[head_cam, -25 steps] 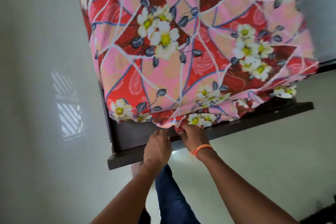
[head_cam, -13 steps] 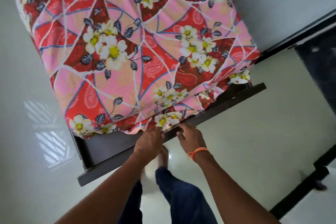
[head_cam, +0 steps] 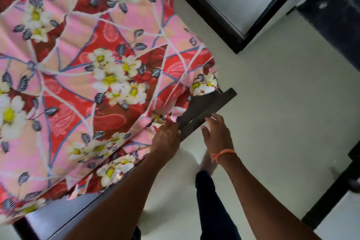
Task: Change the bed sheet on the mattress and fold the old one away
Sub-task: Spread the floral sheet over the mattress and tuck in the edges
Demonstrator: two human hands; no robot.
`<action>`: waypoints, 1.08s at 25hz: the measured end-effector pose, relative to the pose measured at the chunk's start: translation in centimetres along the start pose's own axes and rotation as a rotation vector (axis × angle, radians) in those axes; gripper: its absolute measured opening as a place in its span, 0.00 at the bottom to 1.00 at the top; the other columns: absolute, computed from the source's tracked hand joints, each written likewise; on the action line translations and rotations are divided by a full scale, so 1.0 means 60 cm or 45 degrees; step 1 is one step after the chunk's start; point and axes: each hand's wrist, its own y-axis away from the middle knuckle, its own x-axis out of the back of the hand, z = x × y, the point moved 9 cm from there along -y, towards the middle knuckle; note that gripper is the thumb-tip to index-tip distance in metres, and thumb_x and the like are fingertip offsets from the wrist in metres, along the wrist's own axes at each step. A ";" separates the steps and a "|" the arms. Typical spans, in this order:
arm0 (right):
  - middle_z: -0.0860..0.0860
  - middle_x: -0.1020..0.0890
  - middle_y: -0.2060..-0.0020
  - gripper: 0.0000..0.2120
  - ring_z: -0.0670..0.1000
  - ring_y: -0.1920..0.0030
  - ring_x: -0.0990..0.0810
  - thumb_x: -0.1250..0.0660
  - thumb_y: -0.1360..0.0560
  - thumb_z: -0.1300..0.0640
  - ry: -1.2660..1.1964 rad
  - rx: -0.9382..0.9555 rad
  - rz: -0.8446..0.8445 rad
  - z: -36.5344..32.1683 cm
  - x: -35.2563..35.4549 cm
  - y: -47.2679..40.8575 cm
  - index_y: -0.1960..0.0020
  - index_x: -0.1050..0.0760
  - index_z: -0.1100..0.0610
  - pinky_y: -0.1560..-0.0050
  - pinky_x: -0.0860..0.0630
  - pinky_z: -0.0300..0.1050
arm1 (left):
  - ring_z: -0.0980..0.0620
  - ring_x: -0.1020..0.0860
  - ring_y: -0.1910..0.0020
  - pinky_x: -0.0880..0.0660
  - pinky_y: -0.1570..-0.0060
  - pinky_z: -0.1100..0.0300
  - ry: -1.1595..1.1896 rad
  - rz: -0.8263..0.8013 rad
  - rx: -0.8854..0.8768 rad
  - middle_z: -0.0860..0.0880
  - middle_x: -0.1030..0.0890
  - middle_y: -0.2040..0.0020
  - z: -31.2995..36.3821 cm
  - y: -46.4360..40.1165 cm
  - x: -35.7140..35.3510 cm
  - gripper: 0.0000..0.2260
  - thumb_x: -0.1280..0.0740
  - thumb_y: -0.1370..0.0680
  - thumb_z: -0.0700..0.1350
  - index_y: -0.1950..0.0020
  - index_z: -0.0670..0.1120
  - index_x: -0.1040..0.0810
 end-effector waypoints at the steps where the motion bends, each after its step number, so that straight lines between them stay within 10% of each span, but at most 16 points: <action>1: 0.57 0.24 0.38 0.13 0.57 0.39 0.23 0.35 0.22 0.58 -0.119 -0.062 0.001 0.031 0.019 -0.029 0.38 0.24 0.59 0.40 0.23 0.51 | 0.39 0.18 0.50 0.20 0.50 0.50 -0.028 -0.008 0.004 0.40 0.18 0.45 0.025 -0.037 -0.003 0.19 0.45 0.21 0.47 0.41 0.40 0.20; 10: 0.56 0.17 0.56 0.06 0.57 0.54 0.20 0.37 0.27 0.63 -0.352 -0.114 0.113 0.099 0.089 -0.351 0.54 0.21 0.59 0.52 0.22 0.52 | 0.43 0.20 0.46 0.30 0.52 0.61 0.391 0.249 0.397 0.41 0.19 0.43 0.143 -0.272 -0.003 0.13 0.39 0.19 0.39 0.35 0.40 0.24; 16: 0.52 0.18 0.47 0.13 0.53 0.48 0.20 0.40 0.21 0.55 -0.786 -0.371 -0.304 0.060 -0.014 -0.510 0.42 0.22 0.58 0.45 0.23 0.50 | 0.46 0.18 0.55 0.21 0.60 0.56 1.740 0.479 1.473 0.42 0.17 0.48 0.093 -0.332 -0.076 0.02 0.35 0.20 0.39 0.48 0.44 0.24; 21: 0.55 0.16 0.52 0.34 0.55 0.54 0.17 0.38 0.30 0.29 -0.900 -0.401 -0.879 0.016 -0.098 -0.590 0.44 0.20 0.58 0.51 0.23 0.46 | 0.49 0.23 0.66 0.26 0.71 0.60 1.969 0.750 1.685 0.40 0.20 0.58 0.116 -0.353 -0.083 0.08 0.36 0.23 0.31 0.46 0.41 0.26; 27: 0.54 0.25 0.68 0.19 0.55 0.64 0.27 0.36 0.22 0.49 -0.355 -0.194 -0.463 0.085 0.024 -0.628 0.67 0.32 0.58 0.71 0.39 0.44 | 0.45 0.18 0.59 0.24 0.69 0.59 1.853 0.752 1.762 0.41 0.17 0.51 0.123 -0.368 -0.089 0.08 0.39 0.21 0.33 0.44 0.41 0.25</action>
